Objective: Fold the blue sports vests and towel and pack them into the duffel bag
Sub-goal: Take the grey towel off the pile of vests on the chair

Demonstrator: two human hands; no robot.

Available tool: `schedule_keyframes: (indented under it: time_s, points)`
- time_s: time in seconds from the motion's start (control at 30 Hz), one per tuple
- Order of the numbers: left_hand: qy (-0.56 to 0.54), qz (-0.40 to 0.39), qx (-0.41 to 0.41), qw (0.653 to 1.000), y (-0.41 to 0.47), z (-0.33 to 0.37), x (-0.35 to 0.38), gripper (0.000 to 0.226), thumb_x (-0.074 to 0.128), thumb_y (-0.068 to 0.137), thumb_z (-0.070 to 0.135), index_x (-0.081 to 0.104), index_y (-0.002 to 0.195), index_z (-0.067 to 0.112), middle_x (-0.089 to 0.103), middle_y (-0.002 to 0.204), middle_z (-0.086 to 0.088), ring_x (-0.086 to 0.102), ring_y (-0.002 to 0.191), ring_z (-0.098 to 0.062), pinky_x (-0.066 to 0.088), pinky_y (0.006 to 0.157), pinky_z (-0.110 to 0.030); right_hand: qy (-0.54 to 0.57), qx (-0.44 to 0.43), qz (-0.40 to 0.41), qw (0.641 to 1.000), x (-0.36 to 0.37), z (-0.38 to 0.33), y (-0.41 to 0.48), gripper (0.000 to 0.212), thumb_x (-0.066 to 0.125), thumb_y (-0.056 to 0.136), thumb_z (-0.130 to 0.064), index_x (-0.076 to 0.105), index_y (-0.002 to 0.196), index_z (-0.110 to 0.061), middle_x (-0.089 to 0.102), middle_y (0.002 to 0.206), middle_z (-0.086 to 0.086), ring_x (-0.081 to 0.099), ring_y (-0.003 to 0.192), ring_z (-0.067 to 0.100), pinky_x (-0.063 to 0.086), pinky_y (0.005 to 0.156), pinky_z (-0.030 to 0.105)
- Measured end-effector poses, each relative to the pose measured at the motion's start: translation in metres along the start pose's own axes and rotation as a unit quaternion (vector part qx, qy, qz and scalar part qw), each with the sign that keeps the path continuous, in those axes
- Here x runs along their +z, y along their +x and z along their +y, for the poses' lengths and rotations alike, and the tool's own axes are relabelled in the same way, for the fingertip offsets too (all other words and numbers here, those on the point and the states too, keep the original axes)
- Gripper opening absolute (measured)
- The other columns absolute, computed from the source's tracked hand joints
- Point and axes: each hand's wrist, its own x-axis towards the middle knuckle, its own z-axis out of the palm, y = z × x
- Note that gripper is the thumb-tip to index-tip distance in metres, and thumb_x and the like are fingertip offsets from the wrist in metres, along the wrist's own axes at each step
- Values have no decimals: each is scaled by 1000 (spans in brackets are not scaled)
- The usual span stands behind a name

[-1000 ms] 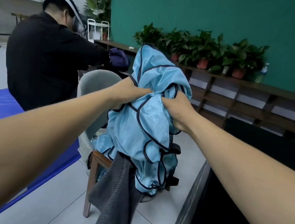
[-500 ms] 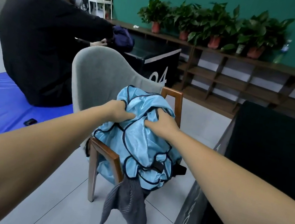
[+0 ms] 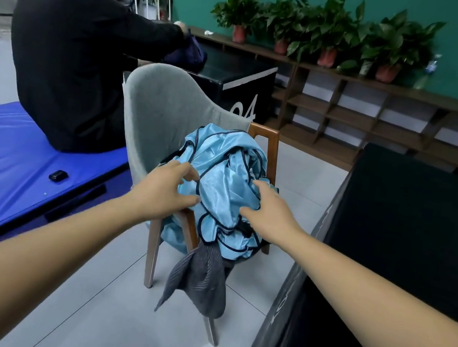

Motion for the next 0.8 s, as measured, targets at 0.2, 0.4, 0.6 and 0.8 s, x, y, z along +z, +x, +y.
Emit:
schedule_keyframes:
  time_s: [0.2, 0.4, 0.6, 0.8]
  points:
    - [-159, 43, -38, 986, -84, 15, 32, 30, 87, 85, 23, 70, 107, 30, 68, 104, 13, 64, 94, -4, 49, 80, -13, 23, 98, -36, 994, 38, -5, -55, 36, 73, 94, -30, 58, 125, -15, 62, 107, -1, 64, 92, 17, 52, 75, 31]
    - [-250, -3, -155, 956, -135, 0, 71, 25, 85, 86, 21, 68, 103, 27, 71, 99, 3, 67, 83, -9, 55, 75, -23, 16, 202, -106, 973, 114, -16, -64, 46, 82, 82, -54, 66, 98, -14, 70, 103, 6, 69, 91, 28, 58, 72, 34]
    - [-273, -20, -181, 945, -157, -3, 84, 24, 83, 86, 19, 70, 103, 28, 73, 98, 1, 69, 83, -13, 57, 72, -21, -1, 223, -56, 973, 147, -16, -52, 48, 80, 88, -50, 70, 116, -12, 73, 120, 10, 69, 115, 34, 53, 85, 34]
    - [-312, 3, -210, 927, -156, -2, 79, 31, 81, 87, 13, 66, 111, 24, 67, 107, -6, 63, 68, -2, 51, 57, -17, -19, 201, -55, 978, 149, -10, -42, 22, 76, 91, -29, 60, 90, -15, 70, 102, 10, 70, 101, 34, 53, 76, 33]
